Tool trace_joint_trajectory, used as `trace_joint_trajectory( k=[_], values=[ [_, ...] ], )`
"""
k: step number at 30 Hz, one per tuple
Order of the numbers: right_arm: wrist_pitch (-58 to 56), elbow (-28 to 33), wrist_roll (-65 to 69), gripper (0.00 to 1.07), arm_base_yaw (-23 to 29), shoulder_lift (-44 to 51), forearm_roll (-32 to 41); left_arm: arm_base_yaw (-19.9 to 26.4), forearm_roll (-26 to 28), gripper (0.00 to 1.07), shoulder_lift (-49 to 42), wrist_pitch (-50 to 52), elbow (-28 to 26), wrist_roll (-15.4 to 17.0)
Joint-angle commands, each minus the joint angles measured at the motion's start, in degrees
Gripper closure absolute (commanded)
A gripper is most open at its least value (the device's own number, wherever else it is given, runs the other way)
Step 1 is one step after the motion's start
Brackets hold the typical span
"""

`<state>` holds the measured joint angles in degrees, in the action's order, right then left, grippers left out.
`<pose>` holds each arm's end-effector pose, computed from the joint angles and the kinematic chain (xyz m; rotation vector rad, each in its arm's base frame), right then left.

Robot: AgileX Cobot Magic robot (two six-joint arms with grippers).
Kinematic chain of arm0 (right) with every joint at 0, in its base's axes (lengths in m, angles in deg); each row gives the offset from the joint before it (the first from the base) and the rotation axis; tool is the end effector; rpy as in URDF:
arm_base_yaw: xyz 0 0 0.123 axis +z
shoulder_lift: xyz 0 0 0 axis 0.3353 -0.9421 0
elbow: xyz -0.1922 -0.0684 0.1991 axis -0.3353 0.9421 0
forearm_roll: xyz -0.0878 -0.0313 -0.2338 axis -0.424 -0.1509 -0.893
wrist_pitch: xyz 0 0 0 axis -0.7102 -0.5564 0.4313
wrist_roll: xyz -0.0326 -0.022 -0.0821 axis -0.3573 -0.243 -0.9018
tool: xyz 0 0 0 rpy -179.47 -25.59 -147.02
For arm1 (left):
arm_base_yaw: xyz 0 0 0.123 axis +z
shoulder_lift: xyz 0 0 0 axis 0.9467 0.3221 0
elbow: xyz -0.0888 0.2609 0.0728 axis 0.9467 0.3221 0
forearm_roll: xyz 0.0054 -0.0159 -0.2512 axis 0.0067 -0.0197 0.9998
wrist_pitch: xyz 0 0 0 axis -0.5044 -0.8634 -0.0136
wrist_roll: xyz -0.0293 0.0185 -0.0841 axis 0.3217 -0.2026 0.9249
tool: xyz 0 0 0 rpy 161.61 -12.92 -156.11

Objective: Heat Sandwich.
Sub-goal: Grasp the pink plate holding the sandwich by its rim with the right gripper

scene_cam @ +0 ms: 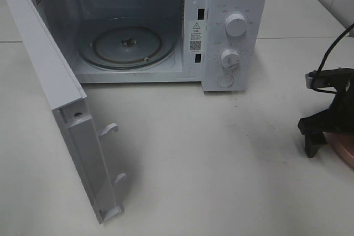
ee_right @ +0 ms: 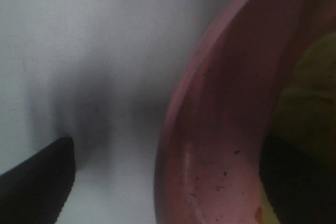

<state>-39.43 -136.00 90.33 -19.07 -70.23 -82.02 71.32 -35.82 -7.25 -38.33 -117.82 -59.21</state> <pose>0.3034 -0.0047 0.1112 -0.0688 3.0273 -0.1264 -0.0050 -0.0070 0.2790 0.1297 2.0154 -0.0243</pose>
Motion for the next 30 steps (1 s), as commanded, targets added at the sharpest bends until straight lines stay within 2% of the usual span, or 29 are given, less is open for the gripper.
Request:
trace_joint_trajectory(
  k=[1, 7, 10, 12, 15, 16, 17, 19, 20, 21, 22, 23, 30],
  values=[
    [-0.17, -0.29, -0.57, 0.19, -0.17, -0.46, 0.74, 0.23, 0.00, 0.05, -1.55, 0.74, 0.17, 0.34],
    [-0.17, -0.29, -0.74, 0.22, -0.17, -0.46, 0.74, 0.23, 0.00, 0.05, -1.55, 0.74, 0.17, 0.34],
    [-0.40, -0.29, -0.40, 0.33, -0.17, -0.34, 0.17, 0.23, 0.00, 0.05, -1.55, 0.74, 0.17, 0.34],
    [-0.46, -0.29, -0.11, 0.36, -0.17, -0.23, 0.06, 0.23, 0.00, 0.05, -1.55, 0.74, 0.17, 0.34],
    [-0.69, -0.57, 0.63, 0.52, -0.17, -0.06, -0.40, 0.23, 0.00, 0.05, -1.55, 0.74, 0.17, 0.34],
    [-0.69, -0.57, 0.63, 0.52, -0.17, -0.06, -0.40, 0.23, 0.00, 0.05, -1.55, 0.74, 0.17, 0.34],
    [-0.74, -0.63, 1.09, 0.65, -0.17, -0.06, -0.74, 0.23, 0.00, 0.05, -1.55, 0.74, 0.17, 0.34],
    [-0.86, -0.63, 1.49, 0.78, -0.17, -0.06, -1.43, 0.23, 0.00, 0.05, -1.55, 0.74, 0.17, 0.34],
    [-0.92, -0.63, 1.60, 0.85, -0.17, -0.06, -1.55, 0.23, 0.00, 0.05, -1.55, 0.74, 0.17, 0.34],
    [-0.92, -0.63, 1.60, 0.85, -0.17, -0.06, -1.55, 0.23, 0.00, 0.05, -1.55, 0.74, 0.17, 0.34],
    [-0.92, -0.63, 1.60, 1.01, -0.17, -0.06, -1.66, 0.23, 0.00, 0.05, -1.55, 0.74, 0.17, 0.34],
    [-0.92, -0.63, 1.49, 1.06, -0.17, -0.06, -1.72, 0.23, 0.00, 0.05, -1.55, 0.74, 0.17, 0.34],
    [-1.09, -0.63, 1.49, 1.07, -0.11, -0.06, -1.83, 0.23, 0.00, 0.05, -1.55, 0.74, 0.17, 0.34]
  ],
)
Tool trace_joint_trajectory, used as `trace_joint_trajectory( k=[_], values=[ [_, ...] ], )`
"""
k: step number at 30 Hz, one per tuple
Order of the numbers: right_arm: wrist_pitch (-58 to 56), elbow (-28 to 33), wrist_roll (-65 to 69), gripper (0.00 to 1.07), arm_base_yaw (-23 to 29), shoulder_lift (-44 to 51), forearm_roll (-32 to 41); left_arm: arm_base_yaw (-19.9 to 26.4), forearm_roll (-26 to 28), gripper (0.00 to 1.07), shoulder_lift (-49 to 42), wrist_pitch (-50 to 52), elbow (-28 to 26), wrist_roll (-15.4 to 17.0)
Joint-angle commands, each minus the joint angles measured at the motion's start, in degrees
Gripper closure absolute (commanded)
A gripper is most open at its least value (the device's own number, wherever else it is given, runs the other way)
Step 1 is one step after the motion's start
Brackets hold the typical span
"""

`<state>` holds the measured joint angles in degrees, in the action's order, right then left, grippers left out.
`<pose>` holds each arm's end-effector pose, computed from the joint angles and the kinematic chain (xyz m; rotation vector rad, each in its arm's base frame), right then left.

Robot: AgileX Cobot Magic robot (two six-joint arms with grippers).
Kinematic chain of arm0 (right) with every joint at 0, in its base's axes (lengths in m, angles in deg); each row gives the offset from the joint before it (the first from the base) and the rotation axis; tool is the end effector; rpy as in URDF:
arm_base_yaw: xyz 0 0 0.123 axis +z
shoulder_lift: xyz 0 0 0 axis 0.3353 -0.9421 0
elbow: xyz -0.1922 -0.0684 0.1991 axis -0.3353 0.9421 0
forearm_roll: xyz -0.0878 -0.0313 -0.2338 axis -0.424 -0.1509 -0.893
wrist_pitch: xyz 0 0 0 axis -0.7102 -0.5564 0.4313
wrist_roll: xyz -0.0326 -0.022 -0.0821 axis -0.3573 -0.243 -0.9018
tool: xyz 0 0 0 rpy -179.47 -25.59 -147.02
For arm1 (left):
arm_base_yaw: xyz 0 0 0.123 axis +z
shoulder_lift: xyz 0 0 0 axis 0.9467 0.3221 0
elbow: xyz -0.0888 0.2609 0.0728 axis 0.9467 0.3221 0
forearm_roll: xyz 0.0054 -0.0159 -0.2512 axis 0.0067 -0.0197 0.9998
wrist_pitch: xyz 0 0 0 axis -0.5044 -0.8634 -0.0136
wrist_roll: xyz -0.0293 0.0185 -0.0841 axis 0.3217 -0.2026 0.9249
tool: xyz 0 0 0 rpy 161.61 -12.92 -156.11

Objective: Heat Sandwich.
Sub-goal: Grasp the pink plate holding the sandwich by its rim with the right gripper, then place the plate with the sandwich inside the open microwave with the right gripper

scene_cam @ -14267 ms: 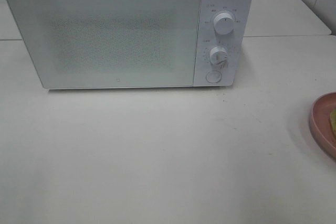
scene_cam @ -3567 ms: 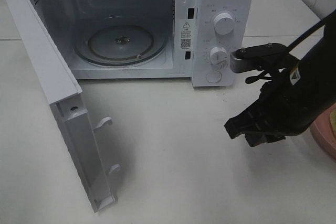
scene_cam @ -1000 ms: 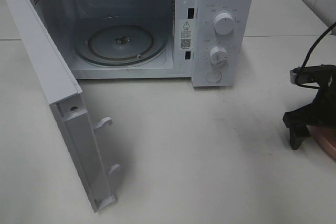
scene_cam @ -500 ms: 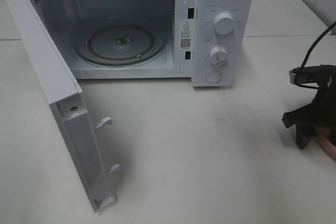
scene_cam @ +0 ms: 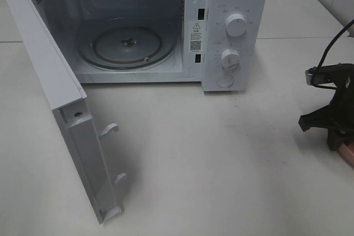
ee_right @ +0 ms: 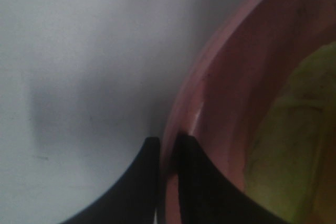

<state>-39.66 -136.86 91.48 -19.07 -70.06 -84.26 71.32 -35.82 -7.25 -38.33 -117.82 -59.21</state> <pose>0.3074 -0.0067 0.1151 -0.0842 3.0093 -0.1599 -0.0050 -0.0070 0.2790 0.1297 2.0154 -0.0243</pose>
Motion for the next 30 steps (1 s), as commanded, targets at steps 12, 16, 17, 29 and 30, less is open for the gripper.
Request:
trace_joint_trajectory(
  k=[12, 16, 17, 29, 30],
  values=[
    [-2.98, 0.23, 5.21, 1.07, 3.61, -0.23, -5.67, 0.23, 0.00, 0.05, -1.55, 0.74, 0.17, 0.34],
    [-4.41, 0.23, 9.00, 1.07, 5.67, -0.23, -9.40, 0.23, 0.00, 0.05, -1.55, 0.74, 0.17, 0.34],
    [-5.44, 0.23, 11.52, 1.07, 6.82, -0.17, -11.86, 0.23, 0.00, 0.05, -1.55, 0.74, 0.17, 0.34],
    [-11.52, 0.23, 18.05, 1.07, 12.49, -0.11, -19.42, 0.23, 0.00, 0.05, -1.55, 0.74, 0.17, 0.34],
    [-12.78, 0.23, 18.45, 1.07, 13.41, -0.11, -20.17, 0.23, 0.00, 0.05, -1.55, 0.74, 0.17, 0.34]
  ],
)
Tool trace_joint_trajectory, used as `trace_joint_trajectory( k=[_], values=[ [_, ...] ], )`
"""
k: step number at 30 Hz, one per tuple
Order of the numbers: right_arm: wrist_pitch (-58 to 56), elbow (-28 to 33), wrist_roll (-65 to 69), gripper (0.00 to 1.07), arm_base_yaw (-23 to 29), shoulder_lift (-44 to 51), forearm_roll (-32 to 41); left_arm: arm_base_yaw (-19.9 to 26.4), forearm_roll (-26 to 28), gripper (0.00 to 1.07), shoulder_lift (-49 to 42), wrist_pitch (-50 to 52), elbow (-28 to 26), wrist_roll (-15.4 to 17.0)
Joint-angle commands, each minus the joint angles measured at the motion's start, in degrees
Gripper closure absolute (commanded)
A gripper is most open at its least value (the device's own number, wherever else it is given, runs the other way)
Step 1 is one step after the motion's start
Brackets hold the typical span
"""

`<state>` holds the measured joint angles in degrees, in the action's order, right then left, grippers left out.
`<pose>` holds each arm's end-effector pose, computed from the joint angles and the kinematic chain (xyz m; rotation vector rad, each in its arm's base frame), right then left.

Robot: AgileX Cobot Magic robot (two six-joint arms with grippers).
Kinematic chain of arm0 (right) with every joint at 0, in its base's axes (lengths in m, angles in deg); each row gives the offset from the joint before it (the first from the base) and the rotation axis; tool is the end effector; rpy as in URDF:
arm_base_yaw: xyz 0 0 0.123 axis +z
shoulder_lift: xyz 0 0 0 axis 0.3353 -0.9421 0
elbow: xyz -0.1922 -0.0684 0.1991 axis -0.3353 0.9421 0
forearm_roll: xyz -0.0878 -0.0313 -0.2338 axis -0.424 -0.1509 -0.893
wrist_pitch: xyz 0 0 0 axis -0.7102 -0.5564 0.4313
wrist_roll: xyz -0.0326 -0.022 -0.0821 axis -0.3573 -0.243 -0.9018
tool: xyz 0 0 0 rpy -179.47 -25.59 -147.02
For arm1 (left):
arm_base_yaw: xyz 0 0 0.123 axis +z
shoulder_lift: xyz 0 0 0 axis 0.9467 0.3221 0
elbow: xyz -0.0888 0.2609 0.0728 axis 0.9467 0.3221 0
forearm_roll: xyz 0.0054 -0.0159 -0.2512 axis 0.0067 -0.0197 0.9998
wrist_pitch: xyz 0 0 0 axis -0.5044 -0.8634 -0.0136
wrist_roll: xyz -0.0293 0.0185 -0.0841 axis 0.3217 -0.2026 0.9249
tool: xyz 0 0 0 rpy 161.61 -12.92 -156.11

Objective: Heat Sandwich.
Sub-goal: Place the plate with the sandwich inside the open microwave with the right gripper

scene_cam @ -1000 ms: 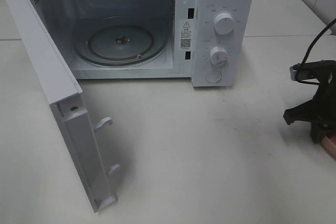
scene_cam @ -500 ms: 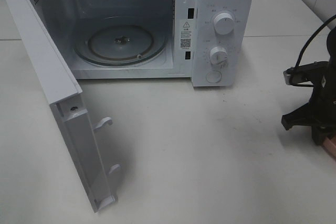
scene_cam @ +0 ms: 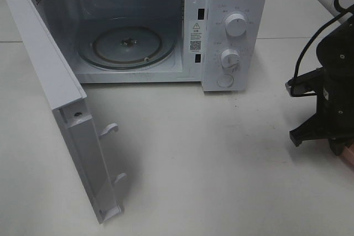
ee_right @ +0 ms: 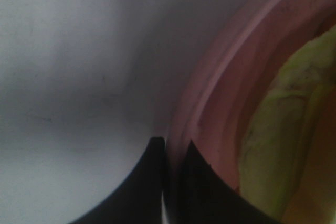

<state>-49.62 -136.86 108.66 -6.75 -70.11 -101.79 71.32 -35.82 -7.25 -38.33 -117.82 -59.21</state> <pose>0.2957 0.0370 0.1186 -0.2935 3.0347 -0.5032 -0.0050 -0.0070 0.2790 0.1297 2.0154 -0.0243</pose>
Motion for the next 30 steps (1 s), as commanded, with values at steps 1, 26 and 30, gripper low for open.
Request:
trace_joint_trajectory(
  k=[1, 26, 30],
  values=[
    [-3.44, 0.23, 1.38, 1.07, 1.60, -0.06, -2.64, 0.23, 0.00, 0.05, -1.55, 0.74, 0.17, 0.34],
    [-12.15, 5.27, 0.86, 1.07, 14.67, 13.52, -1.66, 0.23, 0.00, 0.05, -1.55, 0.74, 0.17, 0.34],
    [-12.32, 6.70, 0.86, 1.07, 16.44, 15.81, -0.86, 0.23, 0.00, 0.05, -1.55, 0.74, 0.17, 0.34]
  ],
)
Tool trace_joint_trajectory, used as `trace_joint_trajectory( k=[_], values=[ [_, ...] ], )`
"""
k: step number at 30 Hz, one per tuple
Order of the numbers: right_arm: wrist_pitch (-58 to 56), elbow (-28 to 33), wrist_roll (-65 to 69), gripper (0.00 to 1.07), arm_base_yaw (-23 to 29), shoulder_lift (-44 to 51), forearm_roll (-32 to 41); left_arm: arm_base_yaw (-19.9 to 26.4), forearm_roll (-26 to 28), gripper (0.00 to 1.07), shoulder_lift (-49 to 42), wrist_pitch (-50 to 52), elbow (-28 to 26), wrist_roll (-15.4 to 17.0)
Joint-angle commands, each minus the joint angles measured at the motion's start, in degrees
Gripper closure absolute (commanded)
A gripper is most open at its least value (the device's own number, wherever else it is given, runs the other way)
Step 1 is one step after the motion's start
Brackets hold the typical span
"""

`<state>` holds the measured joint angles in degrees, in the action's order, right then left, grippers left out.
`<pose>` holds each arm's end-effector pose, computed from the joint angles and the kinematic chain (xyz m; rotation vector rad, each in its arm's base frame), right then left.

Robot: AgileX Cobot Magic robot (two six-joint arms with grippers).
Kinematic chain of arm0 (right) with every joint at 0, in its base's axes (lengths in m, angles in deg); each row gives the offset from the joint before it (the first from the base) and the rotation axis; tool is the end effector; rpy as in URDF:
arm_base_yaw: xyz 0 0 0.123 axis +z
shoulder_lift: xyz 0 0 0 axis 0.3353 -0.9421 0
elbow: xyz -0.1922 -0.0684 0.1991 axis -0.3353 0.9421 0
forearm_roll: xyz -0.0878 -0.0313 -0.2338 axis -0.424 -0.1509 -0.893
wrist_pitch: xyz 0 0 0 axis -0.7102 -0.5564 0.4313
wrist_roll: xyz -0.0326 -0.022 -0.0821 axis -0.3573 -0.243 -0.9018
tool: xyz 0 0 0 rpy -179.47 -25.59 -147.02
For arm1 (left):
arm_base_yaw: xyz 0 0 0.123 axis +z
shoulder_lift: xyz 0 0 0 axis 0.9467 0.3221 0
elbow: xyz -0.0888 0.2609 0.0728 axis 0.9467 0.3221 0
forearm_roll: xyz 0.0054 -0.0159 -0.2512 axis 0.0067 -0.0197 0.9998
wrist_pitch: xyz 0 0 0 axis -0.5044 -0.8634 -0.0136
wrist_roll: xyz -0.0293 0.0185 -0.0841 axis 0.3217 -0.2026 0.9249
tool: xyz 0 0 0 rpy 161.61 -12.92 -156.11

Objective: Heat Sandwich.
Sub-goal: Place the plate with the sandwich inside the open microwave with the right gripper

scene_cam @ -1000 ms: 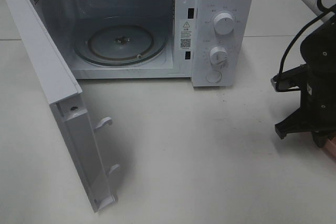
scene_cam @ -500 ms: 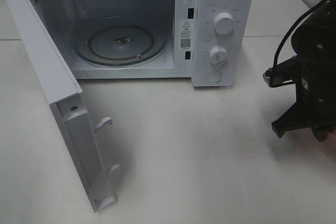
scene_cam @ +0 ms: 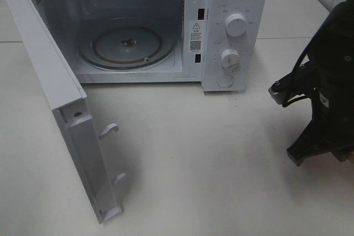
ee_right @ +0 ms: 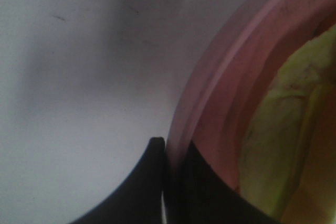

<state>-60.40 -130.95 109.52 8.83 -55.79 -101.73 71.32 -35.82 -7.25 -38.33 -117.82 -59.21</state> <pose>0.2358 0.0878 0.1697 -0.5808 2.9419 -0.5852 -0.0050 -0.0070 0.2790 0.1297 2.0154 -0.0243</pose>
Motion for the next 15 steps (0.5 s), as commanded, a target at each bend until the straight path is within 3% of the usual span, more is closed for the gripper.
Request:
trace_joint_trajectory(
  k=[1, 15],
  values=[
    [-2.23, 1.89, 0.06, 1.07, 2.06, 2.92, -0.92, 0.23, 0.00, 0.05, -1.55, 0.74, 0.17, 0.34],
    [-5.44, 5.79, 1.55, 1.07, 12.26, 11.40, -0.80, 0.23, 0.00, 0.05, -1.55, 0.74, 0.17, 0.34]
  ],
)
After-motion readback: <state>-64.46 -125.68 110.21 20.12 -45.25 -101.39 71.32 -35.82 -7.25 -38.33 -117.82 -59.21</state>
